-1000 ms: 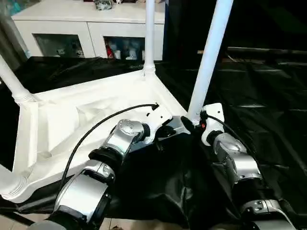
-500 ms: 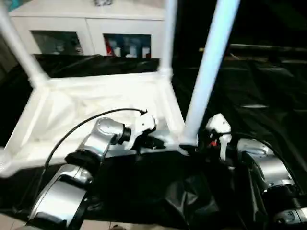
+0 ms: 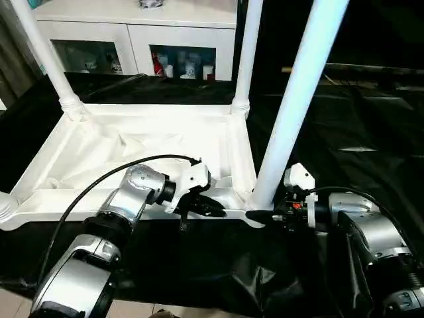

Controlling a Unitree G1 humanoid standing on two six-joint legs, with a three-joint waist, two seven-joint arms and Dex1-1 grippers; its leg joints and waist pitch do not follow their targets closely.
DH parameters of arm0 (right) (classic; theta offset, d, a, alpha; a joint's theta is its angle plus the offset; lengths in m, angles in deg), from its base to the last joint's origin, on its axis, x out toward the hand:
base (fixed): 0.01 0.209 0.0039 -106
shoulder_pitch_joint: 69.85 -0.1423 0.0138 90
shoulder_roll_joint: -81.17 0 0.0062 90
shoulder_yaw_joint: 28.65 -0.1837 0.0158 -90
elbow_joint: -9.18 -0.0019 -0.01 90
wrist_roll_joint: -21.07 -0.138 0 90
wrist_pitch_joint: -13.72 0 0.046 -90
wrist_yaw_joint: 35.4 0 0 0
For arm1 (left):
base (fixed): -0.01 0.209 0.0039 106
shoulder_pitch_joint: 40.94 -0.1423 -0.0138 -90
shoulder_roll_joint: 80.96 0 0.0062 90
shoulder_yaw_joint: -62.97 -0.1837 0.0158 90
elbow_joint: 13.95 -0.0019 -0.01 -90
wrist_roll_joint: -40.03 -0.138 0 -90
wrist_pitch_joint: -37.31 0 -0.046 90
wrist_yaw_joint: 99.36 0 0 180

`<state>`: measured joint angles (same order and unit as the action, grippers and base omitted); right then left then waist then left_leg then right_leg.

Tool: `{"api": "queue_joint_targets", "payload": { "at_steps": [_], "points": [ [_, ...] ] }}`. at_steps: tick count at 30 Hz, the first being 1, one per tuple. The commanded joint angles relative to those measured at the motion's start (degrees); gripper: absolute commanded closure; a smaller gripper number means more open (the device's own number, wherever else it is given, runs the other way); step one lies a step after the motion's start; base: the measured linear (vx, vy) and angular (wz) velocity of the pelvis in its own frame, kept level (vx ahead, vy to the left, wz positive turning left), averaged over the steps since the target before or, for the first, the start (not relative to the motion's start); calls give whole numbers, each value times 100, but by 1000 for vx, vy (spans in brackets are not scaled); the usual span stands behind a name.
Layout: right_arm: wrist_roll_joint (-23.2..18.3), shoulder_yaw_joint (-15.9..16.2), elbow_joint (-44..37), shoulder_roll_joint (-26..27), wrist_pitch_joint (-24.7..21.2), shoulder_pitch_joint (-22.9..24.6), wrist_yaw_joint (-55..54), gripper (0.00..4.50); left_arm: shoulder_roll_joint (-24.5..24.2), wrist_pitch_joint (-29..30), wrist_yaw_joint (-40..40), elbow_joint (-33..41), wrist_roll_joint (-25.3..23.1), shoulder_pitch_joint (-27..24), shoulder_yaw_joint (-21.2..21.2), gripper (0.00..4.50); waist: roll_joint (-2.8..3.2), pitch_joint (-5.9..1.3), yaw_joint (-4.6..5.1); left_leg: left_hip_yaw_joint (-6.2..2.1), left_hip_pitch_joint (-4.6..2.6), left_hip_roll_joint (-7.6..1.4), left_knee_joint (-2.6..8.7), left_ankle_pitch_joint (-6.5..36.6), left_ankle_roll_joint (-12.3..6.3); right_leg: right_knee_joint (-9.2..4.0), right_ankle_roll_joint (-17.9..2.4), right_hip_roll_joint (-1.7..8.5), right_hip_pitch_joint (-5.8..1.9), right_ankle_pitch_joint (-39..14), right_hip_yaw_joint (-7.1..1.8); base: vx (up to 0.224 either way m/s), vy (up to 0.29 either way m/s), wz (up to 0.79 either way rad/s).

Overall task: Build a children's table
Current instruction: Rotate leg to tighten

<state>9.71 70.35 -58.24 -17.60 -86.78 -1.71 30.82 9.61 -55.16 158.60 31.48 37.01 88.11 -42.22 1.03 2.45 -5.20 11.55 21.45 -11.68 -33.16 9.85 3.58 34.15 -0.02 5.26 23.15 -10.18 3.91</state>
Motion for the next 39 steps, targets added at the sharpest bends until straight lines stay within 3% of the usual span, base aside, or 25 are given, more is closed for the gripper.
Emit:
{"api": "queue_joint_targets", "payload": {
  "at_steps": [1,5,9,10,11,14,18,19,24,26,30,34,36,39],
  "points": [
    [57,65,-17,113,59,59,-145,173,126,-30,-171,160,205,82,90,450,-105,-348,-2,-68,-74,-181,336,1086,-437,-379,-1338,310,-275,-1159,-222,0,0,0],
    [416,-149,344,511,-22,101,-1531,179,400,-108,-1338,-316,-138,346,168,450,-119,-331,37,-72,-97,-147,349,1255,-285,-446,-1184,309,-252,-1618,-222,0,0,0],
    [495,-529,658,1164,-171,79,-3067,181,856,104,-2494,-756,-279,651,272,450,-107,-308,72,-99,-131,-145,388,1498,-98,-511,-979,311,-214,-2123,-224,0,0,0],
    [487,-588,684,1277,-188,71,-3290,181,926,119,-2642,-807,-294,694,277,450,-113,-323,72,-107,-132,-142,387,1502,-67,-503,-968,316,-233,-2127,-217,0,0,0],
    [466,-622,684,1399,-214,67,-3456,181,997,131,-2774,-852,-307,735,277,450,-71,-319,86,-112,-117,-141,403,1532,-71,-510,-960,316,-225,-2081,-226,0,0,0],
    [526,-644,799,1842,-197,-29,-4057,181,1312,205,-3125,-973,-265,872,319,450,-103,-327,90,-106,-115,-132,394,1490,-79,-499,-986,308,-237,-1854,-233,0,0,0],
    [546,-647,936,2172,-39,-195,-4330,181,1481,121,-3128,-1067,-288,922,261,450,-77,-332,117,-109,-104,-119,396,1482,-131,-509,-976,309,-254,-1839,-228,0,0,0],
    [509,-658,940,2215,9,-216,-4274,146,1491,75,-3091,-1112,-297,935,250,450,-64,-328,116,-103,-115,-119,394,1501,-147,-518,-982,306,-243,-1793,-230,0,0,0],
    [408,-676,846,2053,68,-245,-3947,106,1349,-6,-2821,-1083,-270,894,224,450,-86,-325,119,-107,-102,-129,400,1534,-210,-508,-1016,315,-262,-1774,-229,0,0,0],
    [358,-605,697,1664,122,-216,-3252,96,1125,-85,-2319,-935,-183,788,189,450,-105,-326,123,-104,-95,-127,395,1517,-239,-502,-1036,308,-273,-1722,-225,0,0,0],
    [101,-308,252,818,57,-48,-1556,96,677,-211,-1391,-649,-67,596,106,450,-109,-349,90,-92,-59,-141,352,1189,-497,-438,-1161,313,-329,-1180,-231,0,0,0],
    [-34,-260,62,332,20,-31,-739,96,350,-156,-546,-355,167,439,110,450,-99,-380,46,-69,-43,-162,304,808,-667,-316,-1501,290,-335,-401,-209,0,0,0],
    [-64,-248,45,231,9,-50,-540,96,252,-109,-302,-270,214,401,85,450,-94,-374,32,-56,-57,-167,300,867,-703,-325,-1555,294,-312,-479,-207,0,0,0],
    [-16,-198,113,63,139,-140,-263,96,41,-48,74,-123,256,331,20,450,-76,-360,-24,-55,-102,-203,325,1078,-549,-350,-1549,306,-274,-830,-216,0,0,0]
  ]
}}
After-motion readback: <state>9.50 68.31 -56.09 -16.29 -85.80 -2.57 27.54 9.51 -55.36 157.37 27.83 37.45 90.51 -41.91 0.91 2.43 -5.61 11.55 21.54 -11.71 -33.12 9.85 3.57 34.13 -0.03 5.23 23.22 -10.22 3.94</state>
